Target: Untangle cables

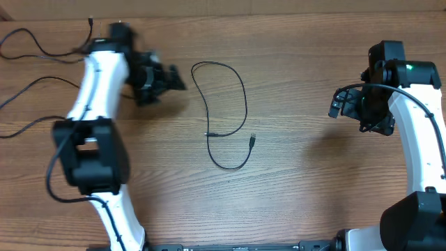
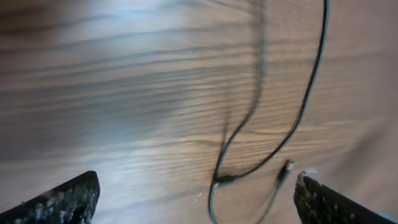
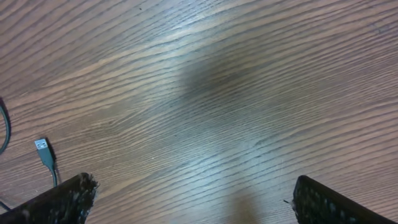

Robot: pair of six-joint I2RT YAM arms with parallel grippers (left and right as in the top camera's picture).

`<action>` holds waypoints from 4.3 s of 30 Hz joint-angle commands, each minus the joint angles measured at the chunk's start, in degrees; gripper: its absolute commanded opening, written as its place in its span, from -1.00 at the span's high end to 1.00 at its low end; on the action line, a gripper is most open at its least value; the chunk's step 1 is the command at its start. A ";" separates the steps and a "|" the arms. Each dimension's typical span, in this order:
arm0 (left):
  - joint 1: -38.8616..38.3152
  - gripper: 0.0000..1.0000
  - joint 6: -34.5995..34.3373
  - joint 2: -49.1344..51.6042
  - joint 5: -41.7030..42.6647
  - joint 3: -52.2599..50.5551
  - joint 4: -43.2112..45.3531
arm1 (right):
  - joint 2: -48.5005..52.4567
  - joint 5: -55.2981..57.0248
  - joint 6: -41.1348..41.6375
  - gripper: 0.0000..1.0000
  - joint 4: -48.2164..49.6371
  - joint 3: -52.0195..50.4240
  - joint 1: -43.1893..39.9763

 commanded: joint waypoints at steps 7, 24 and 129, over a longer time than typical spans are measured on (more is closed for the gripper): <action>-18.51 -0.68 -10.84 6.12 -21.38 1.07 8.59 | 0.07 0.55 -0.09 -1.00 0.09 -0.13 -0.17; -13.57 -0.50 -19.10 9.68 -25.94 1.07 26.16 | 0.07 0.55 -0.09 -1.00 0.09 -0.13 -0.17; 25.00 0.77 -45.00 -41.42 -58.23 -19.50 -3.45 | 0.07 0.55 -0.09 -1.00 0.09 -0.13 -0.17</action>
